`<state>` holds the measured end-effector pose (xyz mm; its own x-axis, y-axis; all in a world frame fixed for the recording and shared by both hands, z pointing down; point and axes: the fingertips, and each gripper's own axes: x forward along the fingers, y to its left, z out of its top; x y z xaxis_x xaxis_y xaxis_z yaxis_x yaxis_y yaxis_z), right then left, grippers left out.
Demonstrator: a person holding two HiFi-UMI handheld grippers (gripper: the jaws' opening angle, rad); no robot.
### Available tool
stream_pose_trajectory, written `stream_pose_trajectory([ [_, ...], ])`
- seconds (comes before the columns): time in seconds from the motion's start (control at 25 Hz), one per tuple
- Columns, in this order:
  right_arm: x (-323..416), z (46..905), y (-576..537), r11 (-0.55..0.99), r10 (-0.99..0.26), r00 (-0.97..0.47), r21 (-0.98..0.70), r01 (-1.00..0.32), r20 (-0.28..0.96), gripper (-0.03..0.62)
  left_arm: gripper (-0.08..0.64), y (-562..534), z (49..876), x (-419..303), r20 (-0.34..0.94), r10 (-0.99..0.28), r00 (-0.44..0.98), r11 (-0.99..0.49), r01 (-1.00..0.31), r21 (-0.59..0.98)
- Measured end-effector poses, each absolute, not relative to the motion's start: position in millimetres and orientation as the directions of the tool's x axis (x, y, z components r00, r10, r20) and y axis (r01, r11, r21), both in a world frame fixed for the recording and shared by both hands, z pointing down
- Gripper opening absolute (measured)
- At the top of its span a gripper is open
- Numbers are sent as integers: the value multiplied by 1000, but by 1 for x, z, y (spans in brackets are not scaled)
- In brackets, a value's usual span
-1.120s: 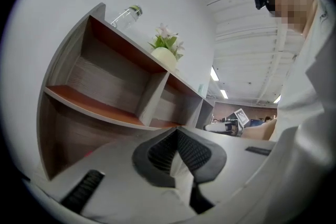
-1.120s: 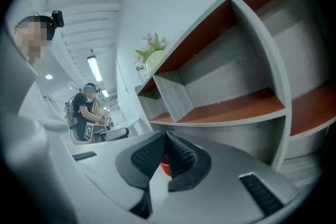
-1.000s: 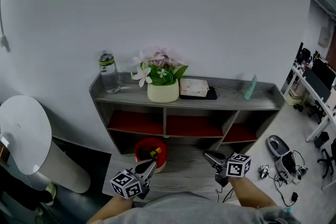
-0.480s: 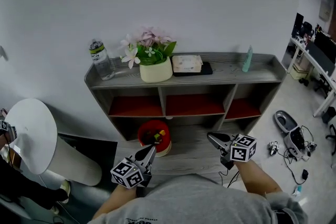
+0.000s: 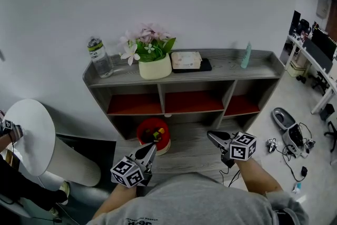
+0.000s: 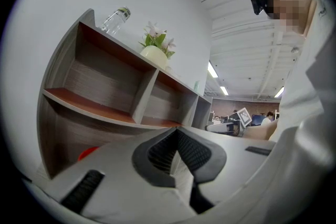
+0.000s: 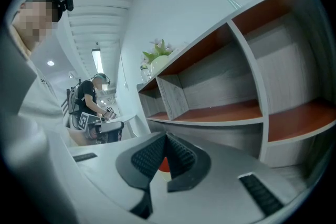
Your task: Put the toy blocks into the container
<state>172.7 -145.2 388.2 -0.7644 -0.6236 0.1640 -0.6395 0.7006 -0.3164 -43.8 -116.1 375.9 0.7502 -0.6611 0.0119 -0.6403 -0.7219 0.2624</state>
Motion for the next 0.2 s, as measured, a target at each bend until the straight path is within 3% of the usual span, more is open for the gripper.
stream_pose_trajectory([
  [0.2,176,388,-149,699,-628,-759,-305,-647,171,12,11,-119,374,-41,3,-659,752,-726,-637,259],
])
